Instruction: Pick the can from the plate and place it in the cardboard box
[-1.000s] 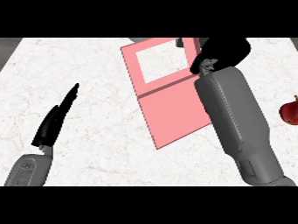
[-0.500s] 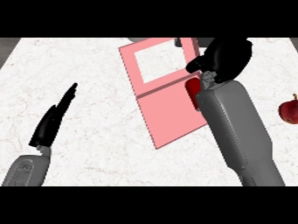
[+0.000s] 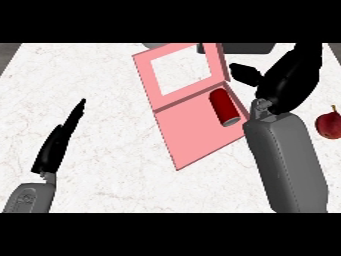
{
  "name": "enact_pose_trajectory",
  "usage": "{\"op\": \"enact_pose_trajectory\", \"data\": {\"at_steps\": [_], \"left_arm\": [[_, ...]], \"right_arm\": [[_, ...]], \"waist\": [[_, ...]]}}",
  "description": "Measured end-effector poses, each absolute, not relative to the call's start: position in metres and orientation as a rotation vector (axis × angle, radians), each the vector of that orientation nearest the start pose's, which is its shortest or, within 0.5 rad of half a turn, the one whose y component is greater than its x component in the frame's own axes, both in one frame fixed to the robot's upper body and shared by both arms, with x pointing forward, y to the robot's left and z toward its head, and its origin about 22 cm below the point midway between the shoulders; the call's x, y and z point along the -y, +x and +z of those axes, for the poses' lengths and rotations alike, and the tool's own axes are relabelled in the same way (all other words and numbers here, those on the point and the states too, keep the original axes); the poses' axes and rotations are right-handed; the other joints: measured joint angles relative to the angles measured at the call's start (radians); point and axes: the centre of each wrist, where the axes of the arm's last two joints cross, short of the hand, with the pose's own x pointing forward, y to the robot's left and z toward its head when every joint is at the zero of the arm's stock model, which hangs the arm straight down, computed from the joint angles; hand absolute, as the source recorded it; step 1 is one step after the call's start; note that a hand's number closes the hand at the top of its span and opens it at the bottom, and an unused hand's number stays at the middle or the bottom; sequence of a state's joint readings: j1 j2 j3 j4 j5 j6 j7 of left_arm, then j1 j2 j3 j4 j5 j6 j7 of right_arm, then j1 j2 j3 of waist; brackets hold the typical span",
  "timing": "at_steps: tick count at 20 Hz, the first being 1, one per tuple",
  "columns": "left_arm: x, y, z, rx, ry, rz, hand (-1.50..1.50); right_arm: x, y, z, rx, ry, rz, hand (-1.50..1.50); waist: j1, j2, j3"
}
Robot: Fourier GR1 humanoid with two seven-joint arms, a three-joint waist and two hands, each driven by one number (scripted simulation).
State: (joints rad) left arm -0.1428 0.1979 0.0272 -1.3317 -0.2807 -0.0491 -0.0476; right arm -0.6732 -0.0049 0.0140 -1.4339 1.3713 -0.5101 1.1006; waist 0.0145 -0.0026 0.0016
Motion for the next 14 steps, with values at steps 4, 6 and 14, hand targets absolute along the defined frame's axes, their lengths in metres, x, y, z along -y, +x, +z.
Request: {"op": "enact_pose_trajectory", "data": {"at_steps": [4, 6, 14], "left_arm": [[-0.280, 0.277, -0.008, 1.462, 0.320, -0.414, 0.00], [-0.283, 0.275, -0.008, 1.463, 0.320, -0.413, 0.00], [-0.292, 0.270, -0.007, 1.458, 0.331, -0.403, 0.00]], "right_arm": [[0.152, 0.333, 0.135, 1.411, -1.361, -0.325, -1.50], [0.156, 0.322, 0.128, 1.441, -1.374, -0.371, -1.50], [0.182, 0.252, 0.088, 1.487, -1.456, -0.518, -1.50]], "waist": [[-0.012, -0.001, 0.000], [-0.013, -0.002, -0.001], [-0.029, -0.004, -0.001]]}}
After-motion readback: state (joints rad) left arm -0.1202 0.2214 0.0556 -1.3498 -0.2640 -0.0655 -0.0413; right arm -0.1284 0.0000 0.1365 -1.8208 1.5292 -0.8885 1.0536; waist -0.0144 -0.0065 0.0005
